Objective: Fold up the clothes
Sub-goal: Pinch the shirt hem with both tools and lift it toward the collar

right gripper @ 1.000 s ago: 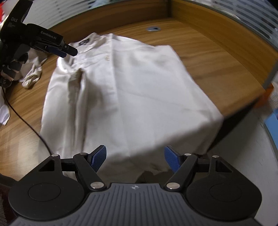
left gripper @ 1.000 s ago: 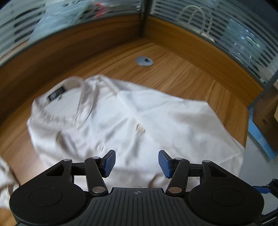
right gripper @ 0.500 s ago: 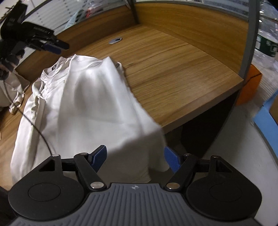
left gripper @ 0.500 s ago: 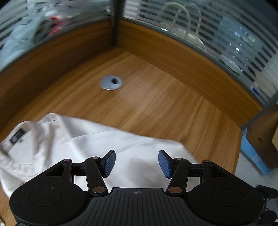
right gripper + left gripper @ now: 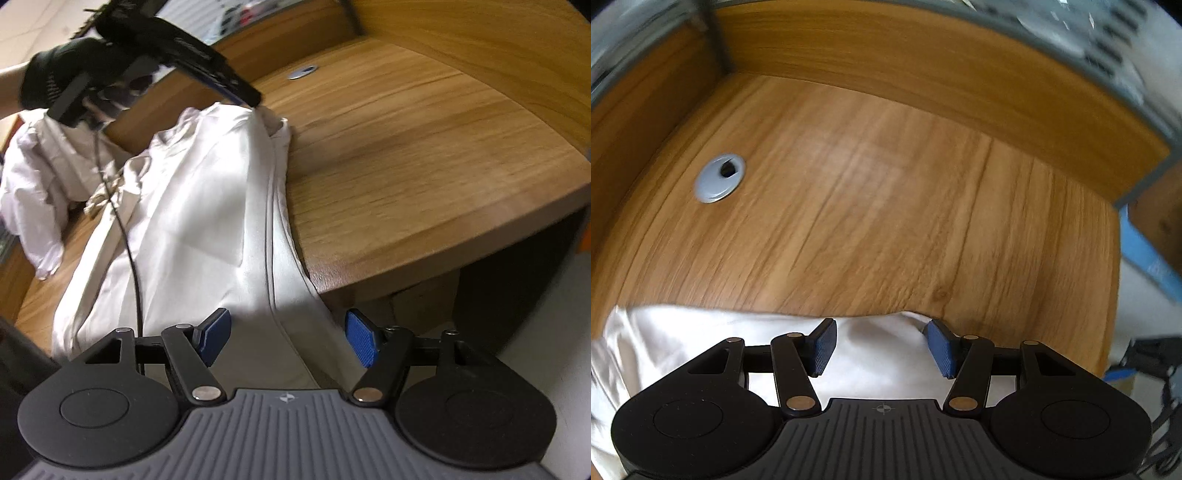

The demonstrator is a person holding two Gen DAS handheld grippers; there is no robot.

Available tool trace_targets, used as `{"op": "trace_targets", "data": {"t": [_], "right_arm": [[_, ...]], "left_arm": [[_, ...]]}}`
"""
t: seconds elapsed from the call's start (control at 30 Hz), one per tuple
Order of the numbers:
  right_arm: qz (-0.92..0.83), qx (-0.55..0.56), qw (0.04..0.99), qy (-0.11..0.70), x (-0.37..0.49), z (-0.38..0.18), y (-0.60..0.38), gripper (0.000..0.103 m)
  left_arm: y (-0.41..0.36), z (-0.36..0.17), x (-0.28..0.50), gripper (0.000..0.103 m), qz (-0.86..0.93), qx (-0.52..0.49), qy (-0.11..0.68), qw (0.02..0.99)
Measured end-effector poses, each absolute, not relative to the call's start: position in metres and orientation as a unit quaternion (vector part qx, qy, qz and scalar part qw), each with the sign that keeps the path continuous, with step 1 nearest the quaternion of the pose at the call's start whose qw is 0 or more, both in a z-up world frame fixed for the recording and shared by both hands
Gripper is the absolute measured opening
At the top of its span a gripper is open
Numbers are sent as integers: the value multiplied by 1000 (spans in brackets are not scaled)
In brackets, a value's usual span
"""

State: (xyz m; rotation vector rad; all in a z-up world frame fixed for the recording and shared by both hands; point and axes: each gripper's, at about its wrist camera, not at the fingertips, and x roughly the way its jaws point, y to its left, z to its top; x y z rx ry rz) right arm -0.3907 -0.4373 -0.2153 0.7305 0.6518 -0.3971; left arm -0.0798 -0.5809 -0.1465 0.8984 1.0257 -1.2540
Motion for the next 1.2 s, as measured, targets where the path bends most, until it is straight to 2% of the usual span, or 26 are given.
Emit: {"op": "trace_targets", "data": {"t": [0.17,0.23,0.3,0.33,0.37,0.4,0.43,0.47,0.53,0.7,0.97,1.2], "right_arm": [[-157,369,862,311,-392,-221,-447,75],[-149,384,857,308,-392,-224,-449,74],[-141,399,853,305,-392,-227,-451,69],[-138,409,849,304,-392,-227,-451,61],[-138,420,845,302,-392,-225,-451,57],[-141,428,840,302,-392,-223,-449,52],[-147,434,836,302,-390,-220,-446,40],[-154,441,831,302,-389,-218,-443,34],[-171,447,824,302,-384,-210,-434,13],[-238,427,818,305,-362,-172,-397,3],[-333,382,807,304,-319,-113,-329,2],[-385,348,799,304,-263,-85,-260,2]], "left_arm": [[-594,-163,-95,57,-542,465,422,559],[-593,-168,-98,52,-536,495,400,555],[-589,-170,-99,23,-535,511,384,553],[-585,-167,-97,18,-539,505,386,552],[-581,-164,-94,12,-543,499,386,555],[-576,-160,-92,11,-545,492,384,560],[-572,-156,-90,10,-548,485,381,565],[-567,-152,-87,9,-550,477,379,571],[-559,-144,-80,9,-553,458,381,583],[-519,-119,-62,9,-563,401,380,615],[-433,-80,-35,9,-576,297,359,671],[-351,-75,-16,9,-578,240,344,700]]}}
